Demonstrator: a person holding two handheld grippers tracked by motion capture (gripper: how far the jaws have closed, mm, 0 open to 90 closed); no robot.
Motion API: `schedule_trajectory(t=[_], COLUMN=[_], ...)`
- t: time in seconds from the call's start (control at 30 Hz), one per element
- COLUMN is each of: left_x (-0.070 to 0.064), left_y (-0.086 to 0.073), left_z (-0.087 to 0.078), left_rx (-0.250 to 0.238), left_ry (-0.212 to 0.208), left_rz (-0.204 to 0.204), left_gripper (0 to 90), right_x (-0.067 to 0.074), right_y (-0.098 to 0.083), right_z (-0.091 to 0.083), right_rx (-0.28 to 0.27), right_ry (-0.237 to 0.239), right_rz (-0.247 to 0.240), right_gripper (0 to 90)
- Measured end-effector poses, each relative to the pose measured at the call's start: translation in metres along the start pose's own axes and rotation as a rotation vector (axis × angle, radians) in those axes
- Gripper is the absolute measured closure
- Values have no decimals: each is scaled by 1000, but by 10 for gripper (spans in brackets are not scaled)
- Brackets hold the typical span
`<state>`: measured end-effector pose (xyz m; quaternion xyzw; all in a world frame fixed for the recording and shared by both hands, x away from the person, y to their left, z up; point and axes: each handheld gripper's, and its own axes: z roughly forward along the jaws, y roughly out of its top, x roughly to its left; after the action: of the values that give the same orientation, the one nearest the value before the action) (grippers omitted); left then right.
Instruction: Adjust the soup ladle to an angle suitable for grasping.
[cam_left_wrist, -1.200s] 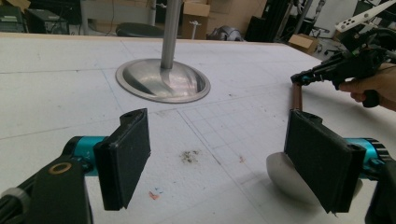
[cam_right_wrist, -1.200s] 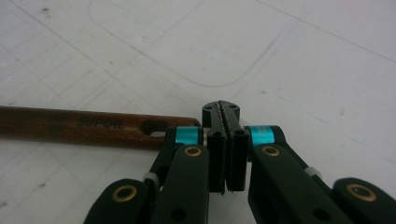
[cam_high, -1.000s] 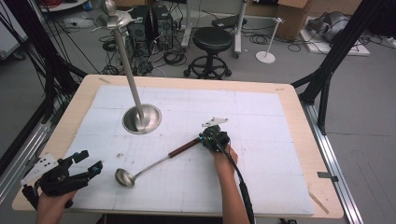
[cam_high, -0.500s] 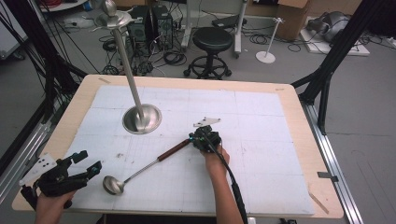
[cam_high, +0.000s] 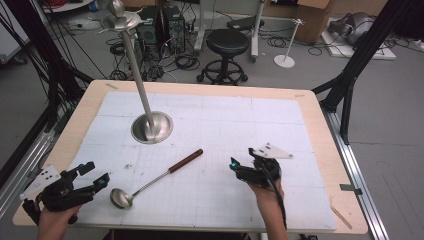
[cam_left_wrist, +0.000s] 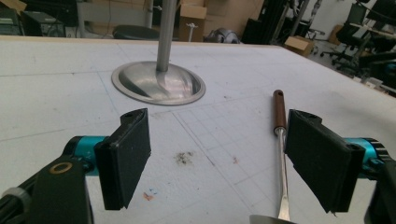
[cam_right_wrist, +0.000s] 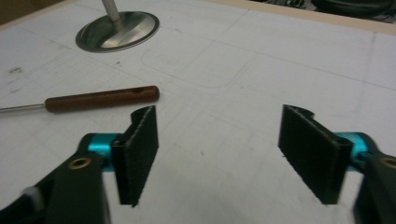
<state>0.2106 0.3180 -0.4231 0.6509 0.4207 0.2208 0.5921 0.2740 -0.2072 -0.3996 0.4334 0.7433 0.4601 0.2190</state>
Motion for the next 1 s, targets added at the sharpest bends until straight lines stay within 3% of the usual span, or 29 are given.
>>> schedule_trajectory(t=[0.03, 0.07, 0.17, 0.3, 0.33, 0.43, 0.6, 0.8, 1.0], left_x=[0, -1, -4, -8, -9, -10, -13, -13, -14], left_y=[0, 1, 3, 5, 6, 6, 6, 5, 4], left_z=[0, -1, -2, -2, -1, -1, -1, 1, 2], left_rx=[0, -10, -26, -36, -37, -43, -47, -18, -11], left_ry=[0, -2, -26, -47, -56, -63, -69, -66, -69], left_rz=[0, -7, -6, -6, -1, 1, 12, 15, 10], left_gripper=[216, 206, 202, 190, 190, 191, 191, 210, 220], right_x=[0, -4, -6, -7, -8, -11, -6, -6, -8], right_y=[0, -8, -19, -29, -37, -44, -44, -44, -45], right_z=[0, -18, -43, -64, -75, -86, -93, -89, -91], right_rx=[0, -16, -37, -60, -101, -150, -177, -143, -155], right_ry=[0, -4, -9, -24, -43, -38, -56, -53, -54], right_rz=[0, -1, -29, -52, -40, -6, -22, -36, -23], right_gripper=[245, 227, 205, 195, 182, 182, 182, 184, 184])
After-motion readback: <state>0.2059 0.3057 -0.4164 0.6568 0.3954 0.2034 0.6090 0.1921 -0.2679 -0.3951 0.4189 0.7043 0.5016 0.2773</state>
